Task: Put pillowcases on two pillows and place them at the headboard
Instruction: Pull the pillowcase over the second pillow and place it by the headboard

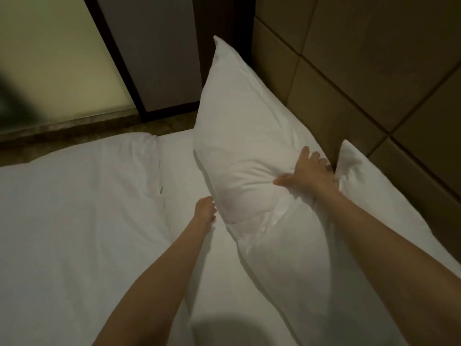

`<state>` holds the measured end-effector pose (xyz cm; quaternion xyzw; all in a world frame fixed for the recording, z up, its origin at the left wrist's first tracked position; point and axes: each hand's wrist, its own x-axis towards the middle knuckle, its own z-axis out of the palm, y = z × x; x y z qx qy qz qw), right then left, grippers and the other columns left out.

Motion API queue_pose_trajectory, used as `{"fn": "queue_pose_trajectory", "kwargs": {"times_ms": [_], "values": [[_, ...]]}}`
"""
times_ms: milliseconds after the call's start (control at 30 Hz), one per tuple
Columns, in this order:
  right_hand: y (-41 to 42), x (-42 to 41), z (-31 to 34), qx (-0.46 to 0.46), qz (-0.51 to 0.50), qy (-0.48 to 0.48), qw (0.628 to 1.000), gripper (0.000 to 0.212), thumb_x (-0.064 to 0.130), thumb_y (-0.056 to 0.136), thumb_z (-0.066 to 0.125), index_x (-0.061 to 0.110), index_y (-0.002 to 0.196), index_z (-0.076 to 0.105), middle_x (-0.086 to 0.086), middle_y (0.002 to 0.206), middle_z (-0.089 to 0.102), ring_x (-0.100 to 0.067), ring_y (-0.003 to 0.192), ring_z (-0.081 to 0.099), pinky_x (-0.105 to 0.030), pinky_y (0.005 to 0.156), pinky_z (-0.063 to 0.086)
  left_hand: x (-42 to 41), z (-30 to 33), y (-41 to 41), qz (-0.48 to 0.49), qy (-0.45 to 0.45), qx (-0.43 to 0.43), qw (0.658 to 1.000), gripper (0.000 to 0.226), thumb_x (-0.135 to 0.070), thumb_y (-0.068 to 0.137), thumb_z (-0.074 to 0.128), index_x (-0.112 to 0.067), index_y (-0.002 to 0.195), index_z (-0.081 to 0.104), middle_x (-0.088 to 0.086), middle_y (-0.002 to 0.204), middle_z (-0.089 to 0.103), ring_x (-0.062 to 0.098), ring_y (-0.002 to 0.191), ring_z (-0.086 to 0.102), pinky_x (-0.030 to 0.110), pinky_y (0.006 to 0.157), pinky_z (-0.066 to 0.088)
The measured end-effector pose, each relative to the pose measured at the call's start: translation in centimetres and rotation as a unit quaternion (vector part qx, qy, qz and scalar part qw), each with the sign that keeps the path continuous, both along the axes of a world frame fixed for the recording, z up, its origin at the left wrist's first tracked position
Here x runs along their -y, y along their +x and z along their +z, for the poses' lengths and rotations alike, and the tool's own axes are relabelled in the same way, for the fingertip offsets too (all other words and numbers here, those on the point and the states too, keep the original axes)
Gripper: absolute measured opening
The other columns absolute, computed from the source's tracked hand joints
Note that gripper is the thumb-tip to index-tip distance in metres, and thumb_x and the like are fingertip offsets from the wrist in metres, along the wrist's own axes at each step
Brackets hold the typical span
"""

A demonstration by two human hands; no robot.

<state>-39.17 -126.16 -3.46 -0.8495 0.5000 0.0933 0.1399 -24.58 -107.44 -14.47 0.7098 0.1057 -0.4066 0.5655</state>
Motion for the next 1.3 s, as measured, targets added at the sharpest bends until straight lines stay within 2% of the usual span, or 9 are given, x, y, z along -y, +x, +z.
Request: {"fn": "queue_pose_trajectory", "kwargs": {"times_ms": [167, 333, 467, 600, 733, 933, 1100, 1200, 1300], "values": [[0.3, 2.0, -3.2, 0.045, -0.015, 0.036, 0.998, 0.085, 0.056, 0.071, 0.072, 0.005, 0.126, 0.033, -0.022, 0.125, 0.054, -0.040, 0.113, 0.052, -0.044, 0.089, 0.043, 2.3, -4.3, 0.3, -0.001, -0.050, -0.102, 0.994, 0.025, -0.023, 0.097, 0.044, -0.007, 0.082, 0.057, 0.004, 0.071, 0.049, 0.015, 0.060, 0.043, 0.020, 0.050, 0.041], [1.0, 2.7, -4.0, 0.145, -0.033, 0.052, 0.988, 0.040, 0.027, 0.078, 0.075, 0.001, 0.104, 0.059, -0.021, 0.109, 0.063, -0.035, 0.096, 0.057, -0.034, 0.074, 0.040, 5.4, -4.0, 0.5, 0.047, -0.132, -0.133, 0.981, 0.039, -0.015, 0.095, 0.043, 0.003, 0.127, 0.055, 0.017, 0.126, 0.062, 0.032, 0.112, 0.057, 0.046, 0.102, 0.044], [1.3, 3.4, -2.0, 0.274, -0.068, 0.015, 0.959, 0.008, -0.006, 0.079, 0.062, -0.007, 0.084, 0.067, -0.021, 0.090, 0.068, -0.038, 0.086, 0.062, -0.034, 0.069, 0.046, 7.6, -0.9, 1.0, 0.106, -0.189, -0.136, 0.967, 0.041, -0.020, 0.097, 0.045, -0.002, 0.133, 0.053, 0.017, 0.136, 0.056, 0.034, 0.124, 0.052, 0.049, 0.105, 0.042], [2.4, 3.3, 0.0, 0.335, -0.064, -0.017, 0.940, 0.027, -0.016, 0.078, 0.047, -0.005, 0.088, 0.069, -0.018, 0.091, 0.068, -0.034, 0.086, 0.062, -0.040, 0.077, 0.054, 8.5, 1.6, 2.0, 0.198, -0.218, -0.083, 0.952, 0.037, -0.007, 0.094, 0.048, 0.000, 0.130, 0.052, 0.018, 0.135, 0.056, 0.026, 0.104, 0.055, 0.039, 0.088, 0.047], [4.4, 3.6, 2.0, 0.380, -0.042, -0.033, 0.923, 0.034, -0.021, 0.074, 0.039, -0.003, 0.086, 0.066, -0.015, 0.090, 0.066, -0.031, 0.084, 0.061, -0.038, 0.069, 0.053, 9.2, 4.7, 5.1, 0.253, -0.205, 0.005, 0.945, 0.037, 0.004, 0.092, 0.037, 0.002, 0.125, 0.053, 0.018, 0.129, 0.057, 0.026, 0.101, 0.055, 0.036, 0.091, 0.047], [7.1, 3.9, 3.6, 0.391, 0.060, -0.155, 0.905, 0.029, -0.020, 0.067, 0.042, 0.008, 0.070, 0.046, -0.018, 0.082, 0.060, -0.038, 0.080, 0.051, -0.034, 0.066, 0.028, 9.1, 6.6, 9.1, 0.237, -0.160, 0.107, 0.952, 0.026, 0.004, 0.087, 0.028, -0.013, 0.075, 0.045, 0.003, 0.081, 0.051, 0.021, 0.081, 0.049, 0.031, 0.072, 0.050], [6.0, 5.7, 1.0, 0.128, 0.014, -0.019, 0.991, 0.039, 0.024, 0.086, 0.060, 0.011, 0.119, 0.042, -0.014, 0.122, 0.051, -0.037, 0.112, 0.048, -0.055, 0.098, 0.034, 7.2, 3.2, 10.8, -0.001, 0.006, 0.156, 0.988, 0.035, -0.005, 0.093, 0.037, -0.001, 0.124, 0.054, 0.017, 0.129, 0.056, 0.033, 0.118, 0.052, 0.039, 0.100, 0.042], [4.5, 6.1, 0.4, 0.052, -0.038, 0.107, 0.992, 0.073, 0.039, 0.083, 0.065, 0.009, 0.137, 0.027, -0.018, 0.137, 0.043, -0.040, 0.123, 0.044, -0.058, 0.101, 0.036, 5.6, 2.6, 9.8, -0.131, 0.022, 0.129, 0.983, 0.048, -0.015, 0.097, 0.034, -0.012, 0.145, 0.036, 0.009, 0.150, 0.039, 0.029, 0.135, 0.039, 0.036, 0.107, 0.032], [3.9, 5.3, 0.1, 0.031, -0.051, 0.104, 0.993, 0.071, 0.039, 0.086, 0.062, 0.005, 0.137, 0.027, -0.021, 0.137, 0.043, -0.040, 0.120, 0.047, -0.053, 0.098, 0.042, 4.6, 3.6, 9.0, -0.145, 0.000, 0.129, 0.981, 0.051, -0.016, 0.096, 0.035, -0.016, 0.147, 0.033, 0.006, 0.152, 0.037, 0.028, 0.135, 0.038, 0.036, 0.104, 0.033]]}}
